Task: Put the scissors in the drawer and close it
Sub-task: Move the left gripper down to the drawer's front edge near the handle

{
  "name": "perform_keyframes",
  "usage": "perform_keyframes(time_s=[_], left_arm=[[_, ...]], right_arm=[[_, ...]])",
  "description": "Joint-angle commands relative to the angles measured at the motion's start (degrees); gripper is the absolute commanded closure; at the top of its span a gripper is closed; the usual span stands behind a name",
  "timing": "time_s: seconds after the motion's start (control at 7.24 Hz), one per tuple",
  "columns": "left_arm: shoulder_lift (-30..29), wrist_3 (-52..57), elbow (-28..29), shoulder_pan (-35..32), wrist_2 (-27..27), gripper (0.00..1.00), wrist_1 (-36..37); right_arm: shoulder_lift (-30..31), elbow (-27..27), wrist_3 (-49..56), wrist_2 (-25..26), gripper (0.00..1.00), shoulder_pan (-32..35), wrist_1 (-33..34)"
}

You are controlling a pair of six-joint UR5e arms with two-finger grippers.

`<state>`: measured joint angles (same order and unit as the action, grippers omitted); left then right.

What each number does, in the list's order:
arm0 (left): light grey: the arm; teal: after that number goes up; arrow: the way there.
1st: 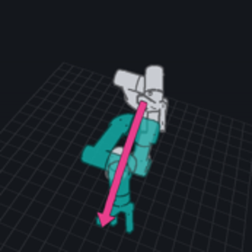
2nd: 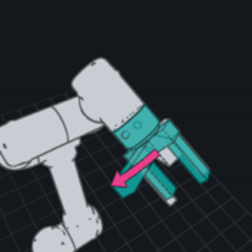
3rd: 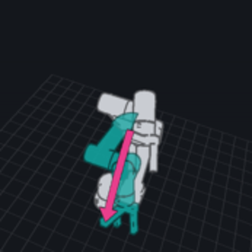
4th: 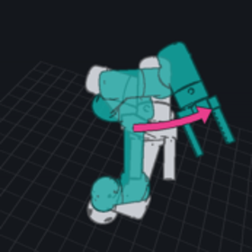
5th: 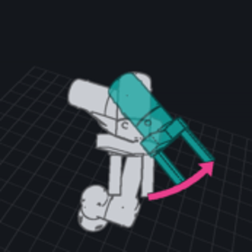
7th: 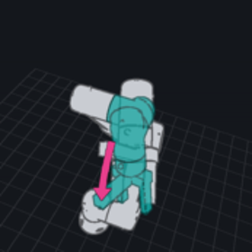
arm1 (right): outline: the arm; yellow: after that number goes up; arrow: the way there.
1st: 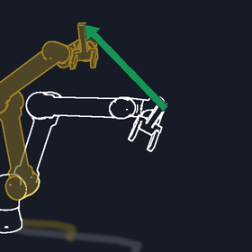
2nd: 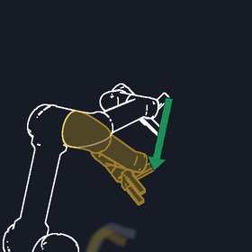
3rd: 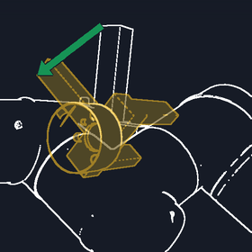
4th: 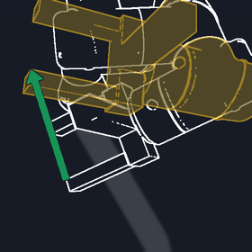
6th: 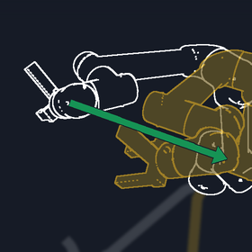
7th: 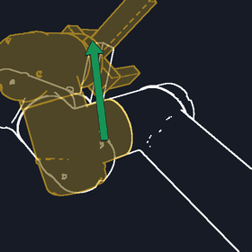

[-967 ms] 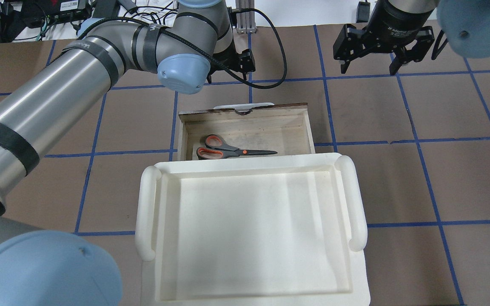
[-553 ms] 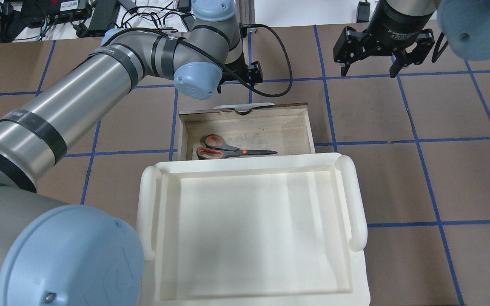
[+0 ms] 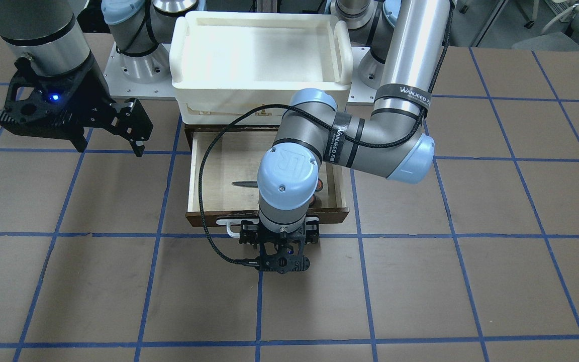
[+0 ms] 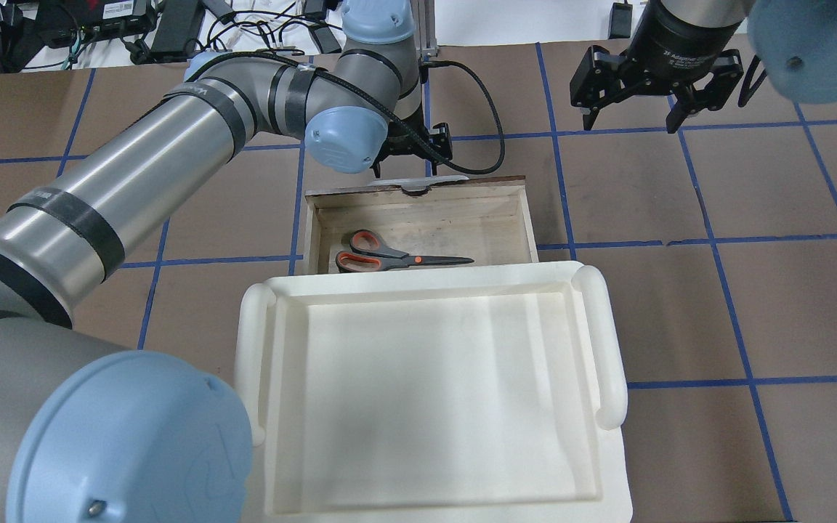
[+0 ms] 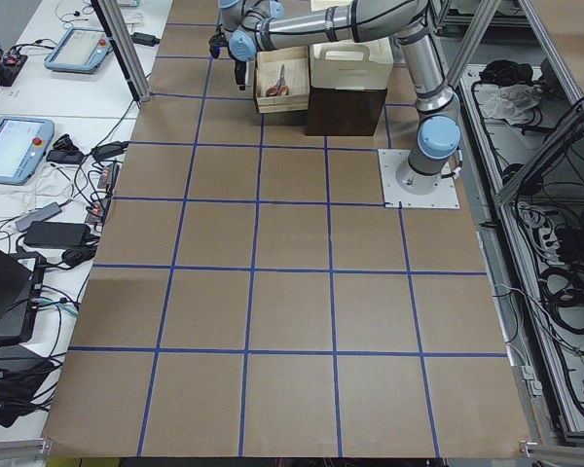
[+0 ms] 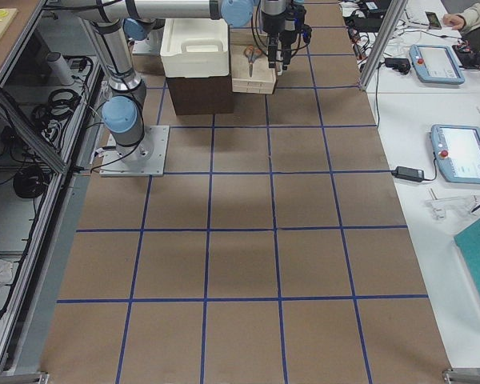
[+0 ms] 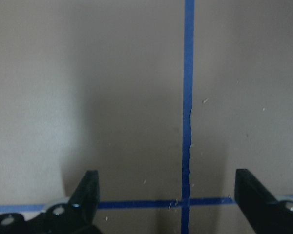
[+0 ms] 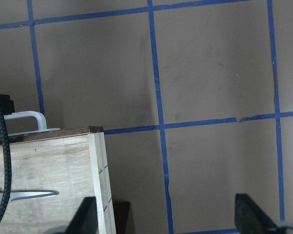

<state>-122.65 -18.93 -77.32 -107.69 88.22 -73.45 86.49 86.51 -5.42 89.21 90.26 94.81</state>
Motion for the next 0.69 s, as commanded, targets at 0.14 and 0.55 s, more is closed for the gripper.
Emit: perform_keyframes(time_s=[0.14, 0.55], left_arm=[[4.1, -3.0, -1.2, -0.8, -1.9, 0.0, -8.6], [7.8, -3.0, -9.2, -2.1, -4.5, 0.0, -12.2]], right_arm=[[0.0, 0.1, 0.0, 0.2, 0.0, 0.0, -0.1], [0.0, 0.1, 0.1, 0.2, 0.0, 0.0, 0.1]])
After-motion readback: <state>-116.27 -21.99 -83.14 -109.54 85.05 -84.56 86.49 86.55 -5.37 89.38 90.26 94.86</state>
